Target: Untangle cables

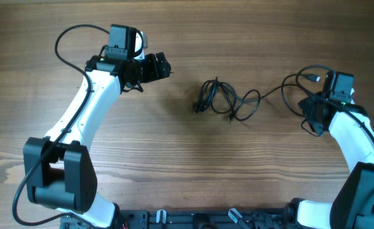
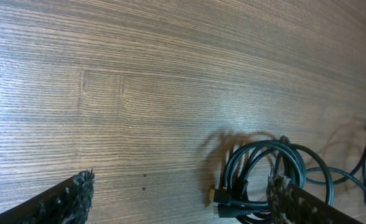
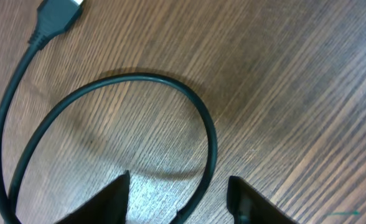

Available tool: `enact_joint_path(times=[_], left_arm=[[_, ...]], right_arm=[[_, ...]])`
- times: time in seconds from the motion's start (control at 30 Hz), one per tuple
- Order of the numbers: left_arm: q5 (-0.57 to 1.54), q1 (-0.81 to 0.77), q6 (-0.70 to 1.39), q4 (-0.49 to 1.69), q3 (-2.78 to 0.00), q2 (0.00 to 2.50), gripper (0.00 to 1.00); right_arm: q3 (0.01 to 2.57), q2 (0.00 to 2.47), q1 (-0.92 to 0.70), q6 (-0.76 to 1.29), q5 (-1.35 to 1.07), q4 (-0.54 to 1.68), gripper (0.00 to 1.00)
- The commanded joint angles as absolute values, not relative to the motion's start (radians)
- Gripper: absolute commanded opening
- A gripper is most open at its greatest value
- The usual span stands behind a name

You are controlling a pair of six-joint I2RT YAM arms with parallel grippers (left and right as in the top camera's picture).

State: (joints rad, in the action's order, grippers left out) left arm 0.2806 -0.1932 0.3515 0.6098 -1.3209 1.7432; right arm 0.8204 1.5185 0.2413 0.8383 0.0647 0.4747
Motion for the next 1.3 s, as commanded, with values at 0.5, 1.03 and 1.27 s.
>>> enact_joint_path(times=[0.5,1.03,1.27], left_arm=[[0.308,-0.390,0.092,0.609,-1.311,1.764,0.99],[0.252,-0.606,0.218,0.498,-1.311,1.882,0.98],[0.200,-0.624,0.218,0.484,-1.310,1.896,0.32]], right_arm=[[0.964,1.500,0.244,0.474,-0.395,0.582,0.85],[0.955,1.500,0.171,0.395,-0.552,0.657,0.85],[0.955,1.500,0.058,0.397,-0.559,0.657,0.85]])
